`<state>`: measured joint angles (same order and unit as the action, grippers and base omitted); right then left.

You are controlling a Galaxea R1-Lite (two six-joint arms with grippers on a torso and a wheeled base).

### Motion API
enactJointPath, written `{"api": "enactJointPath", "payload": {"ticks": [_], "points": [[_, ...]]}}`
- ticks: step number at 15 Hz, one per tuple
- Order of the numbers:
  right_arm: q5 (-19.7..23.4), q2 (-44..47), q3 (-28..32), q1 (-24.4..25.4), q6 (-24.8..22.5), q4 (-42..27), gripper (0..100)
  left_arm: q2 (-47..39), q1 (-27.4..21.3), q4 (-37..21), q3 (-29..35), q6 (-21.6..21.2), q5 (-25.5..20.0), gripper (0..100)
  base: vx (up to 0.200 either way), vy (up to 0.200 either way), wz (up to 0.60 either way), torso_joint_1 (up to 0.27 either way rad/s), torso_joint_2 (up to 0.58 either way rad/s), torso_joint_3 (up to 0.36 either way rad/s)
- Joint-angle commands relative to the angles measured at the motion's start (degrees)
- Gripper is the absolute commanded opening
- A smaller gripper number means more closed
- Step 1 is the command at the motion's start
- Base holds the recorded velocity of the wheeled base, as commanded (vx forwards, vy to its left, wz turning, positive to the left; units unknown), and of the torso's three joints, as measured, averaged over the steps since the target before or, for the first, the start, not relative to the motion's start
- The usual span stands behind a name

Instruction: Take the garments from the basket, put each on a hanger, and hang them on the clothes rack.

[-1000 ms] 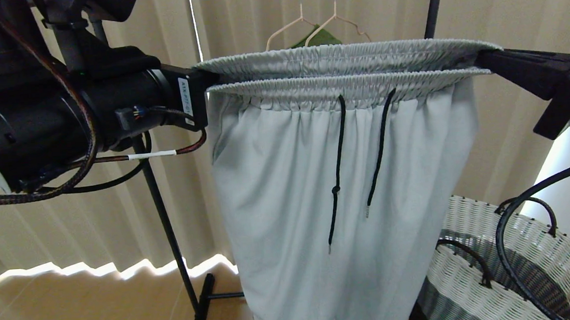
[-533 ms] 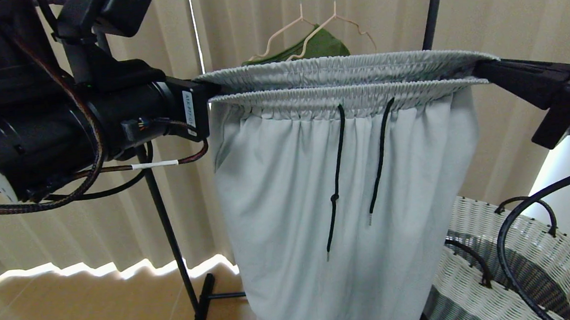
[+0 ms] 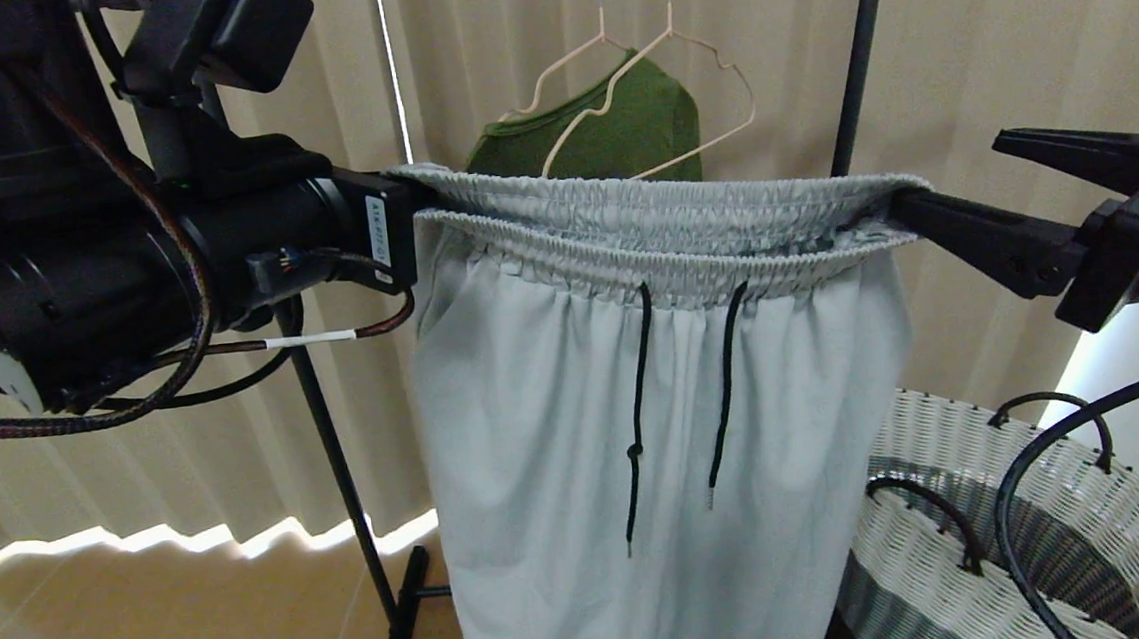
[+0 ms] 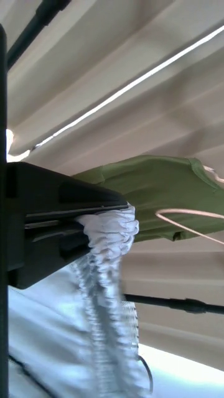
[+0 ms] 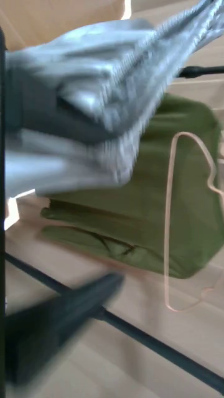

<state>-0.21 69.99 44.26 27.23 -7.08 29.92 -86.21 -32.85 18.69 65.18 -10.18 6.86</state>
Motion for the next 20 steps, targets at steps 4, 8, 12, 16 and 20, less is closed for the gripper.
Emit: {"api": "enactJointPath", "payload": {"ticks": [4, 8, 12, 16, 20], "points": [[7.2, -1.6, -3.6, 0.0, 0.2, 3.4, 100, -0.3, 4.0, 0.0, -0.8, -1.2, 1.2, 0, 0.000, 0.000, 0.00, 0.000, 0.00, 0.000], [11.5, -1.5, -5.3, 0.0, 0.1, 7.9, 100, -0.3, 6.3, 0.0, -1.4, -1.1, 1.3, 0, 0.000, 0.000, 0.00, 0.000, 0.00, 0.000], [12.1, -1.5, -6.1, -0.1, 0.0, 7.4, 100, 0.3, 8.8, 0.1, -4.5, -1.2, 2.2, 0, 0.000, 0.000, 0.00, 0.000, 0.00, 0.000], [10.2, -1.2, -10.1, -12.6, -9.0, 5.9, 100, 5.6, 12.4, 0.5, -9.8, -1.4, 2.0, 0, 0.000, 0.000, 0.00, 0.000, 0.00, 0.000], [9.0, -1.3, -18.2, -18.6, -8.8, 8.0, 100, 11.9, 13.3, 4.3, -18.8, -1.5, 1.7, 0, 0.000, 0.000, 0.00, 0.000, 0.00, 0.000]]}}
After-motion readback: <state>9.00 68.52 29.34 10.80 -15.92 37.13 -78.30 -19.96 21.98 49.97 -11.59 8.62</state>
